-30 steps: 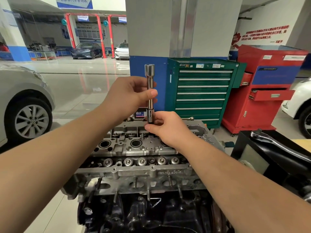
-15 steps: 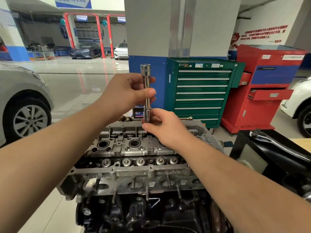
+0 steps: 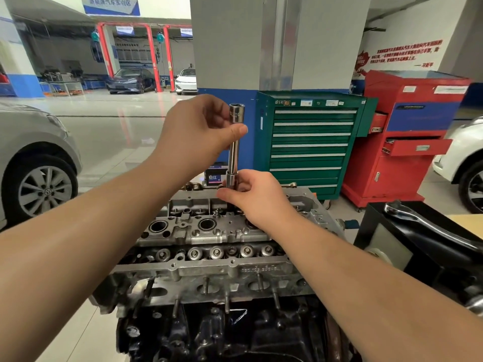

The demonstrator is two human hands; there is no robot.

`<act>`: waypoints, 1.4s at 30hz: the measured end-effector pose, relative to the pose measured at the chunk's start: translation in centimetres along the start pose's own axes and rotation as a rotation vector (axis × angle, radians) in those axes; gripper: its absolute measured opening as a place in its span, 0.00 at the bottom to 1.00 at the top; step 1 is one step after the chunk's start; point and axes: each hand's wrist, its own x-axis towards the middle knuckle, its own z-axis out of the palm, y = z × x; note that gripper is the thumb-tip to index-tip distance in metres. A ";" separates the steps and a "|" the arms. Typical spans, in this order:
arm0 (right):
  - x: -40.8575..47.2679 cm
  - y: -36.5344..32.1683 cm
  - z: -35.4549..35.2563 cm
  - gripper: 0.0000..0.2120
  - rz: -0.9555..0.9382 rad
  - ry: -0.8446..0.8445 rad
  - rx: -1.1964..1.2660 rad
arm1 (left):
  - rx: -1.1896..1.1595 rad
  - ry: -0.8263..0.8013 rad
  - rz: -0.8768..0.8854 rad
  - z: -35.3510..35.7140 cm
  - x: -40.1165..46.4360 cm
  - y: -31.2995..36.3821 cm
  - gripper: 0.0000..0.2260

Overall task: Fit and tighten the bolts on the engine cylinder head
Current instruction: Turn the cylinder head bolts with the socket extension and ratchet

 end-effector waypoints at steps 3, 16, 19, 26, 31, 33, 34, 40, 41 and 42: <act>-0.2 0.1 -0.3 0.04 -0.029 -0.055 0.132 | -0.058 -0.116 -0.020 -0.2 0.4 -0.3 0.09; 0.4 0.4 0.2 0.19 0.008 0.035 0.077 | -0.604 0.038 -0.391 4.4 -0.2 2.6 0.16; 0.1 0.5 0.2 0.07 -0.028 -0.068 0.081 | -0.750 -0.324 -0.443 2.9 1.6 1.7 0.18; 0.5 0.6 0.1 0.10 0.005 0.013 0.010 | -0.579 0.100 -0.355 3.0 0.4 2.1 0.15; 0.8 0.2 0.5 0.19 0.027 0.043 0.018 | -0.476 0.189 -0.273 5.4 -1.6 2.8 0.13; 0.7 0.2 0.5 0.19 0.032 0.037 0.012 | -0.452 0.246 -0.280 6.1 -1.2 3.3 0.14; 0.6 0.2 0.5 0.19 0.023 0.029 0.006 | -0.416 0.260 -0.259 6.2 -0.9 3.3 0.15; 0.2 0.4 0.0 0.08 0.017 -0.061 0.088 | -0.758 -0.435 -0.445 3.0 2.5 0.9 0.16; 0.2 0.5 0.0 0.09 0.023 -0.076 0.099 | -0.800 -0.501 -0.448 2.4 2.6 0.7 0.17; 0.2 0.5 0.0 0.09 0.030 -0.084 0.101 | -0.810 -0.482 -0.455 2.0 2.6 0.6 0.17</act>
